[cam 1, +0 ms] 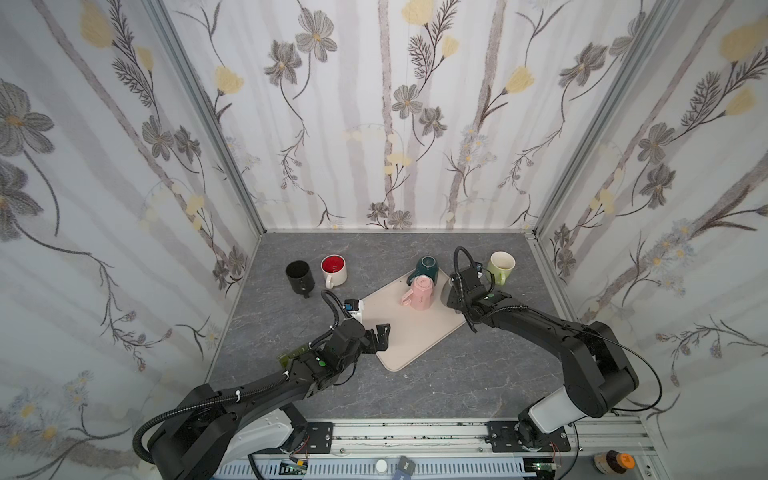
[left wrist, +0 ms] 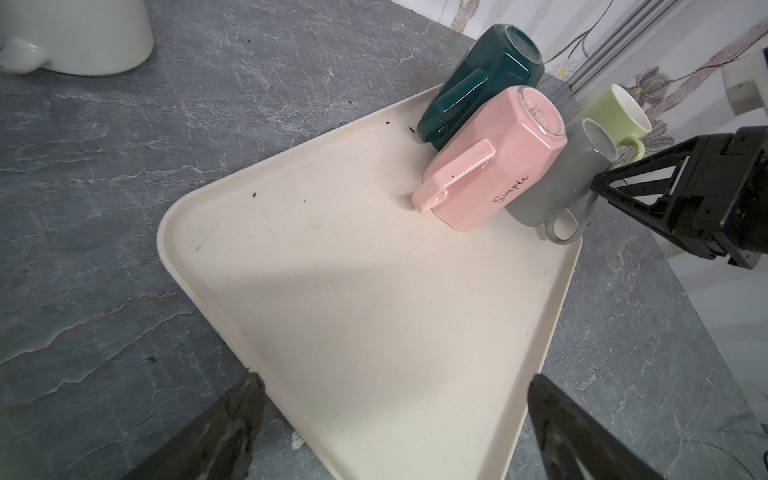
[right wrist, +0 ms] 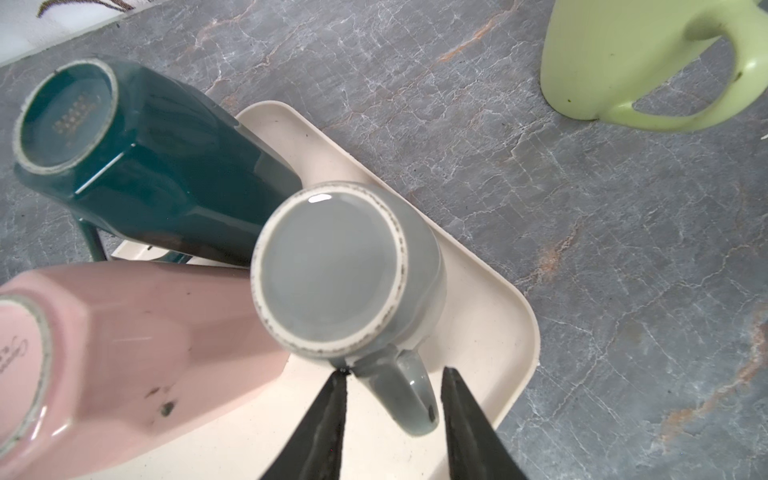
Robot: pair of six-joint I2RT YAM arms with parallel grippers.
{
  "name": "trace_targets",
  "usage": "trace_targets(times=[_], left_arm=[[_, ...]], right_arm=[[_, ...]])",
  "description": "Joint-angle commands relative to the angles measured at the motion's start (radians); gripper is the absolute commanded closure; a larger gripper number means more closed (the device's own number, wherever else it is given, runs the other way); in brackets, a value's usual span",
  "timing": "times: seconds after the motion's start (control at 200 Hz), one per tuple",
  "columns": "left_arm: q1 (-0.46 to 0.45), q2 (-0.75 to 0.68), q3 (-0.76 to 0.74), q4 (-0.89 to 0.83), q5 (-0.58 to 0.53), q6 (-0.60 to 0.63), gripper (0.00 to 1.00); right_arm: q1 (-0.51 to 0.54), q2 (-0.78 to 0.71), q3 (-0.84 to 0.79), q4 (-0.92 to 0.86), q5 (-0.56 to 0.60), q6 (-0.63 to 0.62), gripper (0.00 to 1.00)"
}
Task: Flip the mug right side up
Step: 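Lower the right gripper onto the grey mug's handle, then close the right gripper on the grey mug's handle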
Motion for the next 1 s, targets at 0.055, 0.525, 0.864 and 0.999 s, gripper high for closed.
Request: trace_targets(times=[0.055, 0.525, 0.864, 0.999], left_arm=[[0.002, -0.003, 0.002, 0.032, -0.004, -0.006, 0.00], [0.002, -0.002, 0.002, 0.035, 0.000, -0.010, 0.00], [0.002, 0.006, 0.002, 0.039, 0.004, -0.014, 0.00], [0.002, 0.009, 0.003, 0.039, 0.005, -0.014, 0.00]], right_arm=[[-0.003, 0.024, 0.037, -0.016, -0.020, -0.038, 0.64], [-0.020, 0.097, 0.107, -0.050, -0.064, -0.092, 0.65], [-0.025, 0.157, 0.176, -0.114, -0.042, -0.120, 0.69], [-0.030, 0.169, 0.192, -0.118, -0.042, -0.133, 0.70]])
